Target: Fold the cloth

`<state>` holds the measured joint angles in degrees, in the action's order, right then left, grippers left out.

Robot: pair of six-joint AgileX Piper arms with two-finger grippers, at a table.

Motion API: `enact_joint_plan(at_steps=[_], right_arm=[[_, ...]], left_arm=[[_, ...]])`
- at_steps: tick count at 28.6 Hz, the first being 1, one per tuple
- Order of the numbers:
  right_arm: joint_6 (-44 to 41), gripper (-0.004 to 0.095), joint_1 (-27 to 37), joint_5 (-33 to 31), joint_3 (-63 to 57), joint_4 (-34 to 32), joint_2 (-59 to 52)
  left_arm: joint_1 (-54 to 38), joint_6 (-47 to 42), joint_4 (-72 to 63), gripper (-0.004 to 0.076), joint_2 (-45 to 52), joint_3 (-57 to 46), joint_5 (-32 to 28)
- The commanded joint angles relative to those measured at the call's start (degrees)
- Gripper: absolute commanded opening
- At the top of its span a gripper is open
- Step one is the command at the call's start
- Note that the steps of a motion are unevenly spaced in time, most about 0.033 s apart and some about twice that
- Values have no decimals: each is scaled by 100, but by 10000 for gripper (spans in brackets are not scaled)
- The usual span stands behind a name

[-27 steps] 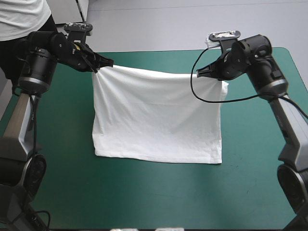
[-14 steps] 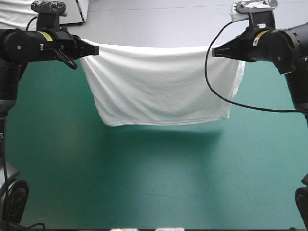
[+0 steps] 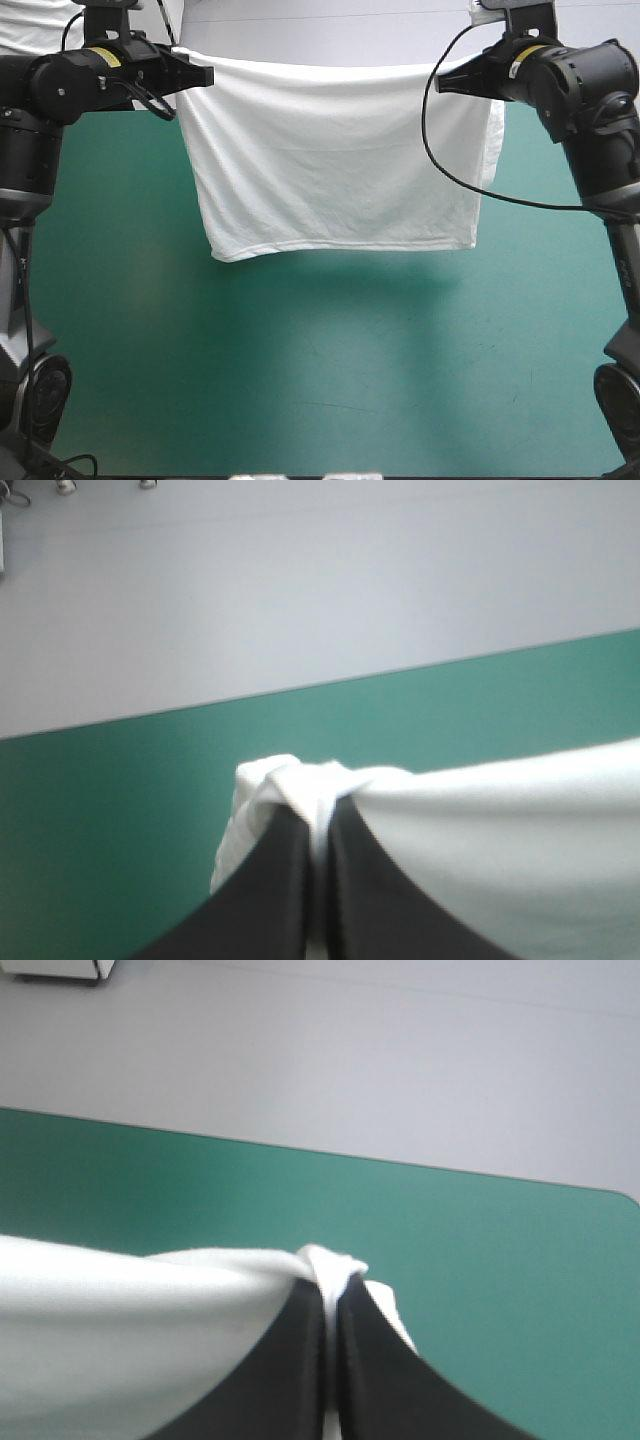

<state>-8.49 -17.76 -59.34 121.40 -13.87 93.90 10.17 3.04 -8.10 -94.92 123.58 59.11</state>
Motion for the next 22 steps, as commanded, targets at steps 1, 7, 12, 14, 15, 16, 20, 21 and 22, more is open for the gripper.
enact_joint_plan(at_steps=[1,7,12,14,15,16,20,21,22], right_arm=[[-411,-17,22,1117,187,-699,80],[-793,-17,33,1978,363,-1208,574],[-793,-17,45,1970,858,-1197,1020],[-793,-18,45,1850,967,-1197,1166],[-793,-17,45,1778,981,-1184,1224],[-793,-17,45,1669,981,-1131,1293],[-793,-18,45,1129,981,-879,1573],[-793,-17,102,915,969,-620,1756],[-793,-18,116,827,960,-485,1852]], left_arm=[[-10,-24,-37,-10,7,146,-1345],[-10,6,-27,-10,-372,146,-2487],[-10,63,-14,-10,-614,146,-2803],[-10,194,-14,-10,-722,146,-2815],[-10,194,-14,-10,-762,146,-2786],[-10,194,-14,-10,-825,146,-2735],[-10,194,-30,-10,-1159,146,-2326],[-10,194,-44,-10,-1351,146,-2040],[-10,184,-74,-10,-1451,146,-1875]])
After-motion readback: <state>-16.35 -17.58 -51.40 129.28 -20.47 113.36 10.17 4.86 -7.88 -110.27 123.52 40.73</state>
